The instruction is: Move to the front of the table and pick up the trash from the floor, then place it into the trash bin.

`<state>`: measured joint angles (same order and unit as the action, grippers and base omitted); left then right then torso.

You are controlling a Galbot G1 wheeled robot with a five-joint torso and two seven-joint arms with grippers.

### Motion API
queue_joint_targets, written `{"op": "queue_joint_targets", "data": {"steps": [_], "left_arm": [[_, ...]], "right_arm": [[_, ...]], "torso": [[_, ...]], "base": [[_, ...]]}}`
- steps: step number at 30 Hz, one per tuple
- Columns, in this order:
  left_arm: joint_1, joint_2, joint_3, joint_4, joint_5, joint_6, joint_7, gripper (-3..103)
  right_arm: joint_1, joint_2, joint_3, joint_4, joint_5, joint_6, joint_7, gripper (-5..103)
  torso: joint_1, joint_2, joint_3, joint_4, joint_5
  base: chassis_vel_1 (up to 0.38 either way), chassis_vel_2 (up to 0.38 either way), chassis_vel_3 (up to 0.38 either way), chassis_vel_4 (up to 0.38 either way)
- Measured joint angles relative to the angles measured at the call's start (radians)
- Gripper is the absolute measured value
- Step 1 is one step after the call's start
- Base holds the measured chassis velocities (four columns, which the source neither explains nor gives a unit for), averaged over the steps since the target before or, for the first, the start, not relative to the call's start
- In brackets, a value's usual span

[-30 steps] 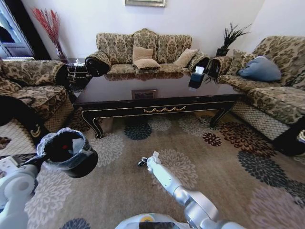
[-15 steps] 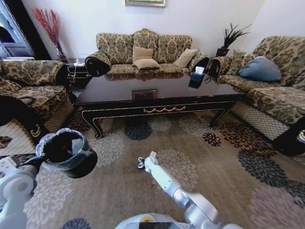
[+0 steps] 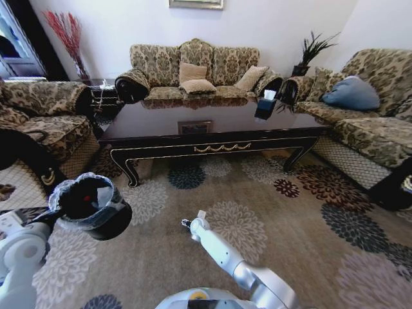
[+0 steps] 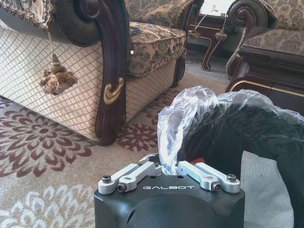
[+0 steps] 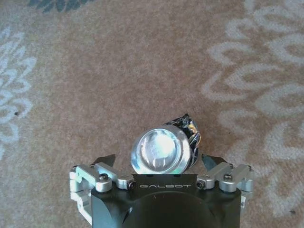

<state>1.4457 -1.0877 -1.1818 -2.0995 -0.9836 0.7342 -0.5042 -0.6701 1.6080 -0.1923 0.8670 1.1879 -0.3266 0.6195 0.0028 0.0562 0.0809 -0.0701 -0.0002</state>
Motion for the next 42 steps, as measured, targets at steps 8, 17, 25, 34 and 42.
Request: {"op": "queue_joint_targets", "data": {"steps": [8, 17, 25, 34, 42], "left_arm": [[0.001, 0.004, -0.002, 0.001, 0.000, 0.000, 0.000, 4], [0.000, 0.002, 0.005, 0.008, 0.000, 0.000, 0.001, 4], [-0.002, 0.002, 0.036, 0.012, 0.008, -0.004, 0.001, 4], [-0.025, -0.004, 0.158, 0.013, 0.039, -0.006, 0.013, 4], [-0.019, 0.013, 0.190, 0.002, 0.036, -0.006, 0.028, 4]], "right_arm": [[0.007, 0.000, 0.002, -0.019, -0.013, 0.000, -0.006, 78], [-0.004, 0.000, -0.004, 0.007, -0.021, -0.006, -0.004, 65], [-0.027, 0.000, -0.099, 0.232, 0.044, -0.050, 0.067, 65], [0.107, -0.182, -0.309, 0.612, 0.117, -0.071, 0.165, 65], [0.315, -0.225, -0.391, 0.733, 0.132, -0.006, 0.181, 65]], "torso": [[0.000, 0.000, 0.000, -0.0001, 0.0002], [0.000, 0.000, 0.000, -0.0001, 0.0002], [0.000, 0.000, 0.000, 0.0000, 0.0001], [0.000, 0.000, 0.000, -0.0008, 0.0002], [0.000, 0.000, 0.000, 0.0005, 0.0001]], "base": [[0.000, 0.000, 0.000, 0.000], [0.000, 0.000, 0.000, 0.000], [0.000, 0.000, 0.000, 0.000], [0.000, 0.000, 0.000, 0.000], [0.000, 0.000, 0.000, 0.000]]}}
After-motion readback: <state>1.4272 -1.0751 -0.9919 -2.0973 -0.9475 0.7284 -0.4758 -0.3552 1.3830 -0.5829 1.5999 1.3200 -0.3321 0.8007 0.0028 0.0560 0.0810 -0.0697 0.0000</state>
